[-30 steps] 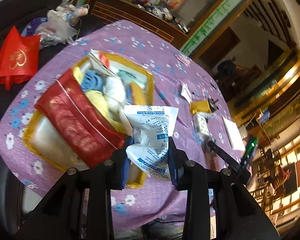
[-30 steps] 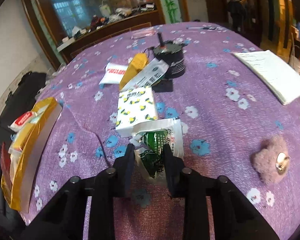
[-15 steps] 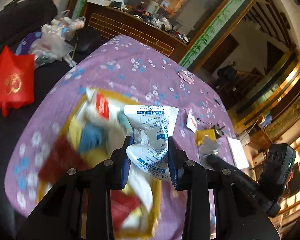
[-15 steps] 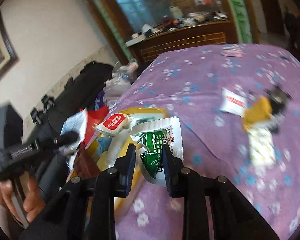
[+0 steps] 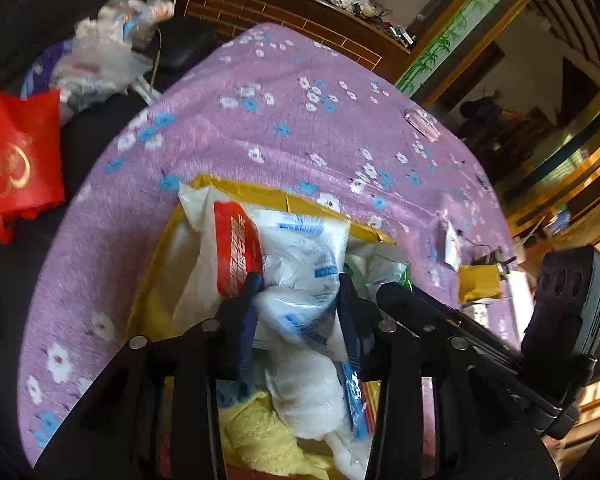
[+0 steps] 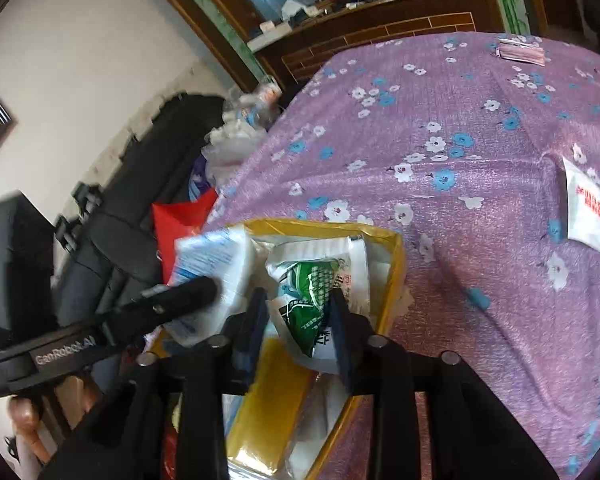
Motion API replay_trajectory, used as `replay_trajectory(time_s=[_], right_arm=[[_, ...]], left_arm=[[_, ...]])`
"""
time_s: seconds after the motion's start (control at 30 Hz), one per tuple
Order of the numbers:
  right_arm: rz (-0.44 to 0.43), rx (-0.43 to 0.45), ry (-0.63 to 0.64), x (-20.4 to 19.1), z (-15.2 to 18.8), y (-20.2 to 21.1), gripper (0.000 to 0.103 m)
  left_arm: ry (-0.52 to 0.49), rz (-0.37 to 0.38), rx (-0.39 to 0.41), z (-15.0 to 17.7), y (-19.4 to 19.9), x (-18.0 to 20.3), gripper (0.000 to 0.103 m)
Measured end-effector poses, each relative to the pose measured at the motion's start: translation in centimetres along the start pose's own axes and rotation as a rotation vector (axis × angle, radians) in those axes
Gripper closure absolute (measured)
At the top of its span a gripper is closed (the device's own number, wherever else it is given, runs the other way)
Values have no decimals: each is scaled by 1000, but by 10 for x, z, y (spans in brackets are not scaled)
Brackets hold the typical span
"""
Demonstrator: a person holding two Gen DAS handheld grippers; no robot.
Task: Organize soft objects
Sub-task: 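Carry the green bag and desiccant sachet into the box and release both, then grasp the lemon-print tissue pack with the right tool while the left grasps the cheese cracker pack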
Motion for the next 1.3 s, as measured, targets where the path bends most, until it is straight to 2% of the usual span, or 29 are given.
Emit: replay_trajectory(time_s=[0.03, 0.07, 0.13, 0.23, 0.33, 0.37, 0.47, 0.63, 0.77, 1.0, 1.1, 1.13, 1.2, 1.27, 1.3], right_arm=[[-28, 19, -5, -2, 1, 4, 52], [-29, 50, 4, -3, 0, 10, 45], [-6, 80, 6, -3, 2, 19, 44], [-68, 105, -5, -10, 6, 45, 44], [-82, 142, 8, -4, 25, 80, 43], [-81, 139, 10, 1, 34, 88, 42], [-65, 107, -24, 24, 60, 105, 42], [6, 104, -82, 68, 90, 139, 42], [90, 120, -117, 105, 100, 161, 41], [147, 138, -245, 173, 83, 157, 41], [174, 117, -300, 199, 64, 141, 41], [201, 124, -287, 204, 54, 135, 41], [273, 96, -254, 212, 46, 117, 41], [270, 46, -239, 213, 45, 97, 41], [300, 58, -225, 213, 43, 95, 40]], left_arm=[[5, 31, 7, 1, 2, 1, 52], [9, 62, 20, 2, 6, 2, 42], [36, 89, 46, 4, 18, 3, 42], [26, 102, 101, 8, 45, 19, 42], [-31, 59, 169, 26, 75, 40, 40], [-49, 50, 175, 38, 81, 49, 36], [-52, 79, 137, 73, 81, 74, 34], [-52, 136, 37, 126, 60, 117, 34], [-93, 128, 40, 142, 52, 144, 34], [-140, 140, -32, 150, 17, 167, 34], [-77, 165, -65, 144, 1, 163, 34], [-84, 181, -61, 141, -2, 164, 34], [-75, 149, -44, 137, -8, 156, 34], [-41, 145, -55, 133, -18, 149, 34], [-32, 153, -70, 132, -22, 148, 34]])
Point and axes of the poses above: each gripper's, at about its wrist camera, not at the fingertips, and y roughly against the way its jaws point, x to its right, z to its underside, the point moved 9 cm from there along -y, roughly the way its jaws point, and after that the axes turned 11 degrees about z, right-handed, at the moved point
